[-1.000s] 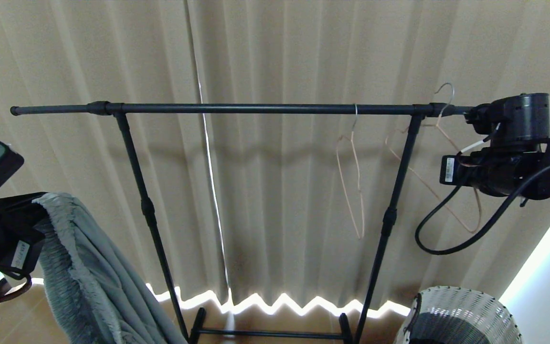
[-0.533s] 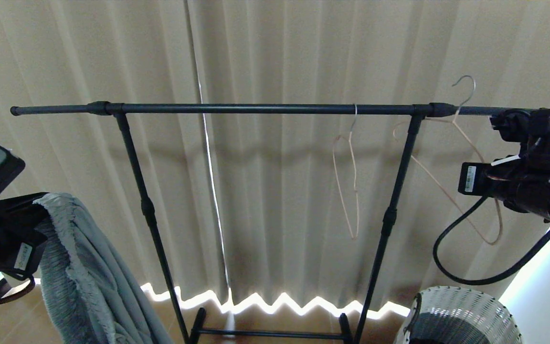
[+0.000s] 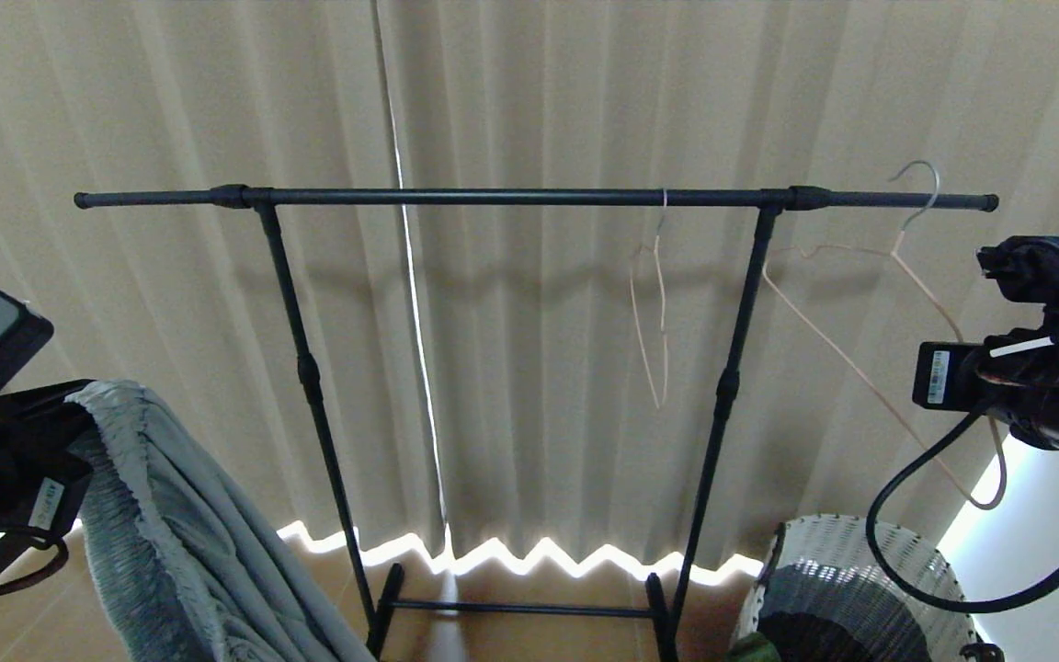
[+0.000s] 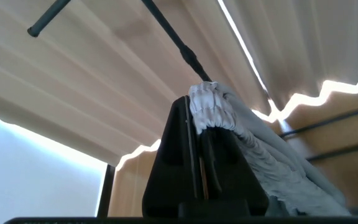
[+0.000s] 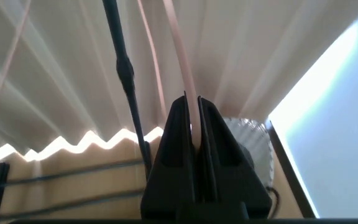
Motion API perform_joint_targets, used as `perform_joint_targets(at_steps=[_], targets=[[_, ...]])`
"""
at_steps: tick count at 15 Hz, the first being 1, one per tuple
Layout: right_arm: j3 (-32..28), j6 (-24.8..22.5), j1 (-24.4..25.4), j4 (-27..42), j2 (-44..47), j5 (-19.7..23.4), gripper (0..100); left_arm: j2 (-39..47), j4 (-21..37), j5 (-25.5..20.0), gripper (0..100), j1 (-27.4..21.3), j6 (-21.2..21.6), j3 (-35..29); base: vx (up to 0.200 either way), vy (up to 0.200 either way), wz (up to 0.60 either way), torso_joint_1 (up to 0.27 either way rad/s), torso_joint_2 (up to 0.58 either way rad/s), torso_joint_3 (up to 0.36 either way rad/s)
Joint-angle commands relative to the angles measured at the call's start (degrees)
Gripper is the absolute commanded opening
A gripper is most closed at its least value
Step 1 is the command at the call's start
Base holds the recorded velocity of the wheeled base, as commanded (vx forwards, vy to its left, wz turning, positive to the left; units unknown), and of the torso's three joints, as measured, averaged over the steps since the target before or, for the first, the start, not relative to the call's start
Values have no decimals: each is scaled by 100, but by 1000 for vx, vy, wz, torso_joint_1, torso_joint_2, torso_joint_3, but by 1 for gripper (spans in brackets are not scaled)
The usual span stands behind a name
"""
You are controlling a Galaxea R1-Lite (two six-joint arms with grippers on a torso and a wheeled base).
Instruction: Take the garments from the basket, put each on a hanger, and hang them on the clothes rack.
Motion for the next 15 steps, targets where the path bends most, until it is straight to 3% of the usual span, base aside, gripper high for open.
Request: perform_joint_targets(at_steps=[1,8,15], targets=[[152,0,6,-6,-160,1,0,-4,1,2,0,-1,6,5,-200,0,0,2,-2,2],[161,0,147,3,-265,1,0,31,-34,10,0,-9,-3,67,-29,0,0,0,1,1],[170,-97,376,-6,-335,10,0,31,-34,10,0,-9,-3,67,0,200,0,4,3,3]])
